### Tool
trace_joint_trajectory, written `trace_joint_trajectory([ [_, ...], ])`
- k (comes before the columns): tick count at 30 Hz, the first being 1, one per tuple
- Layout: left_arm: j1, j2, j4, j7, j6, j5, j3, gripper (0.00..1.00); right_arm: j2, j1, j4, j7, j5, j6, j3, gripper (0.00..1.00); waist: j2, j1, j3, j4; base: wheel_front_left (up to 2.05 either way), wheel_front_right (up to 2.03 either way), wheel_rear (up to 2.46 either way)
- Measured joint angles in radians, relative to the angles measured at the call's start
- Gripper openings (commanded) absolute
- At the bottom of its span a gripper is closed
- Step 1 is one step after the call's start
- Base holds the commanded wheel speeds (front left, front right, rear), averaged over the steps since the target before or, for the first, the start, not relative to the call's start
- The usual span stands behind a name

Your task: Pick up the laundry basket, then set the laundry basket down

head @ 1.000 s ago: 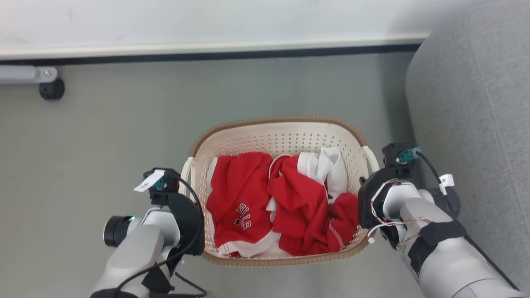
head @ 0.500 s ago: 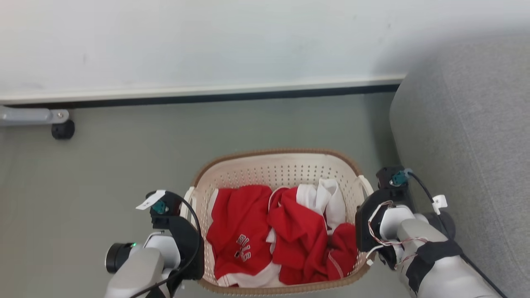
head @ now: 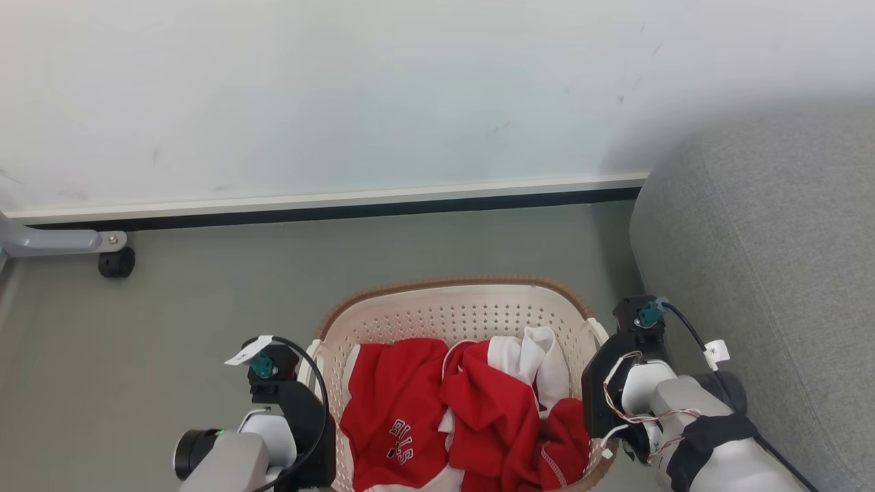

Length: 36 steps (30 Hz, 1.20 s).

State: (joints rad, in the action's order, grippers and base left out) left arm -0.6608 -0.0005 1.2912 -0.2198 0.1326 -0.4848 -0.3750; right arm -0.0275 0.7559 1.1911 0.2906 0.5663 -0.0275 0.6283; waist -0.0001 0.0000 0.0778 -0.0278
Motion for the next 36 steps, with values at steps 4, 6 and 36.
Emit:
trace_joint_trajectory([
  [4,0.018,0.0,0.001,-0.009,0.001,-0.006,0.0,0.0,0.0,-0.012,0.0,0.013,0.016,-0.003,0.013,0.0,0.0,0.0,-0.017,-0.004,0.0,0.0,0.0],
  [6,0.019,0.001,0.001,-0.012,0.001,-0.007,0.0,0.0,0.0,-0.015,-0.001,0.017,0.02,-0.007,0.019,0.0,0.0,0.0,-0.023,-0.006,0.0,0.0,0.0],
  [36,0.058,0.006,0.0,-0.088,0.001,-0.017,-0.008,0.0,0.002,-0.053,0.003,0.079,0.122,-0.021,0.089,0.0,0.0,0.0,-0.073,-0.002,0.0,0.0,0.0],
])
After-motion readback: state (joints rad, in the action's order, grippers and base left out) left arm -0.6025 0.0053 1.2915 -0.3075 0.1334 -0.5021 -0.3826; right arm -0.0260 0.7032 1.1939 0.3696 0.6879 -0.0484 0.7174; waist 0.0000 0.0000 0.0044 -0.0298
